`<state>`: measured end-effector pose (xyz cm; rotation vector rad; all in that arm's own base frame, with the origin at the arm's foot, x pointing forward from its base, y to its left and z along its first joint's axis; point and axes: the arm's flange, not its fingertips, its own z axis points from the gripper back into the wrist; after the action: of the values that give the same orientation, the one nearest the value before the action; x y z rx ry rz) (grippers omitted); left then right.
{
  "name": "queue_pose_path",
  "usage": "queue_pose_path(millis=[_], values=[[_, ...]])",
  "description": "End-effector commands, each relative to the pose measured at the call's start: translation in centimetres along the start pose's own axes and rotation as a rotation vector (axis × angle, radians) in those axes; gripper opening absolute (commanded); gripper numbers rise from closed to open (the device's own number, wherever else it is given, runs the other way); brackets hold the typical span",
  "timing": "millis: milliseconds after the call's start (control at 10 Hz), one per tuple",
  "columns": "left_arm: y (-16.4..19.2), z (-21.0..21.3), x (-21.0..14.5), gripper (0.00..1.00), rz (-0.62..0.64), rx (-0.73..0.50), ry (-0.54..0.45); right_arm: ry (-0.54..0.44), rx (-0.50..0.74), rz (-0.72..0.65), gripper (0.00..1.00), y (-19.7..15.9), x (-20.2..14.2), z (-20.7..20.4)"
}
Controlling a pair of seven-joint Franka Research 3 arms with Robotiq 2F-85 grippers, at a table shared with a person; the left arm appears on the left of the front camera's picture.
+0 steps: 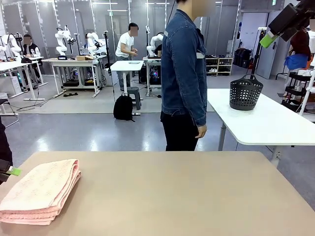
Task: Fold the towel.
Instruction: Pick up the 100 cm Hotel Towel and place it on the left side of the table.
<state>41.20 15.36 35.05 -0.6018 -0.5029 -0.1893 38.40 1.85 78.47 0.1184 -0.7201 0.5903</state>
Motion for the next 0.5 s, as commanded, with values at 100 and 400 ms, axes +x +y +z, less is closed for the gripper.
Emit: queue_pose_path(millis=[100, 400], values=[[0.31, 0.01, 0.42, 1.0, 0.001, -0.019, 0.005, -0.003, 0.005, -0.005, 1.0, -0.04, 0.03, -0.06], [0.31, 0.01, 0.42, 1.0, 0.001, -0.019, 0.005, -0.003, 0.005, -0.005, 1.0, -0.04, 0.03, -0.06]])
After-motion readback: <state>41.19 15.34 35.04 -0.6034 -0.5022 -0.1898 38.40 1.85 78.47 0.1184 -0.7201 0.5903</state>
